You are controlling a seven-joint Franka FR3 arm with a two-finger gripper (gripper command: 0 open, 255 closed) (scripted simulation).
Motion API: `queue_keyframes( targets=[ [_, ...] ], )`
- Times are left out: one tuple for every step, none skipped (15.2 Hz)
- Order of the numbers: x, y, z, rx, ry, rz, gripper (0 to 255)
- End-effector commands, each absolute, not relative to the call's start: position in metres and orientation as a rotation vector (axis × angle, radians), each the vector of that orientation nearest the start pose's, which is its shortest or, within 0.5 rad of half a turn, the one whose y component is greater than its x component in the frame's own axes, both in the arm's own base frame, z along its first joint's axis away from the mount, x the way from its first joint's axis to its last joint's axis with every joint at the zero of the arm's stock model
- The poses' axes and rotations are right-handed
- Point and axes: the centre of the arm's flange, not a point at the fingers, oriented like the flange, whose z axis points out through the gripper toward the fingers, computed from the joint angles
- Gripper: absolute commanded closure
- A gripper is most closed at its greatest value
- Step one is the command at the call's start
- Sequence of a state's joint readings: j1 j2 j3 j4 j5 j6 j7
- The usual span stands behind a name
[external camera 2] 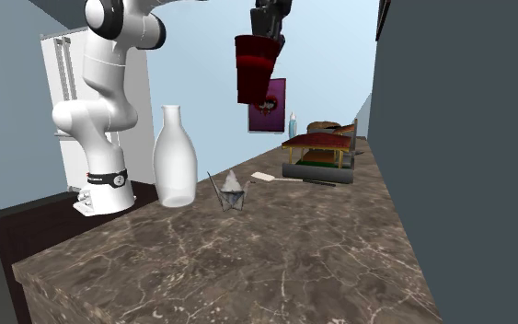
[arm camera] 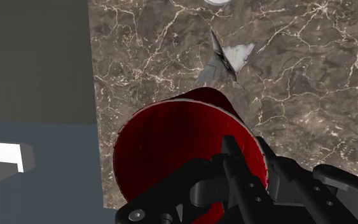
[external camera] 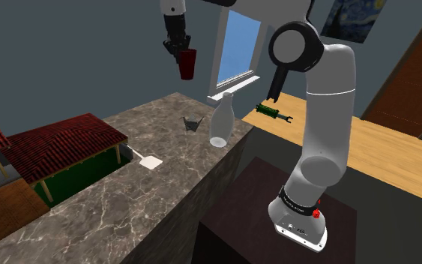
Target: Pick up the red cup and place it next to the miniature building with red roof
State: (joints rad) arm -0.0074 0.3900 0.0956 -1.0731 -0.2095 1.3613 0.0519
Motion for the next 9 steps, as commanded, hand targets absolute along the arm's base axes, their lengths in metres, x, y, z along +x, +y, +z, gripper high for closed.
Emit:
queue_keyframes(
  targets=[
    [0.646,0.017,0.616,-3.315,0.004,0.148,255],
    [0.646,0.017,0.621,-3.315,0.004,0.148,255],
    [0.646,0.017,0.627,-3.315,0.004,0.148,255],
    [0.646,0.017,0.628,-3.315,0.004,0.148,255],
    [0.639,0.028,0.628,-3.315,0.004,0.148,255],
    [0.633,0.040,0.628,-3.315,0.004,0.148,255],
    [0.626,0.051,0.628,-3.315,0.004,0.148,255],
    [0.620,0.063,0.628,-3.315,0.004,0.148,255],
    [0.614,0.074,0.628,-3.315,0.004,0.148,255]
  ],
)
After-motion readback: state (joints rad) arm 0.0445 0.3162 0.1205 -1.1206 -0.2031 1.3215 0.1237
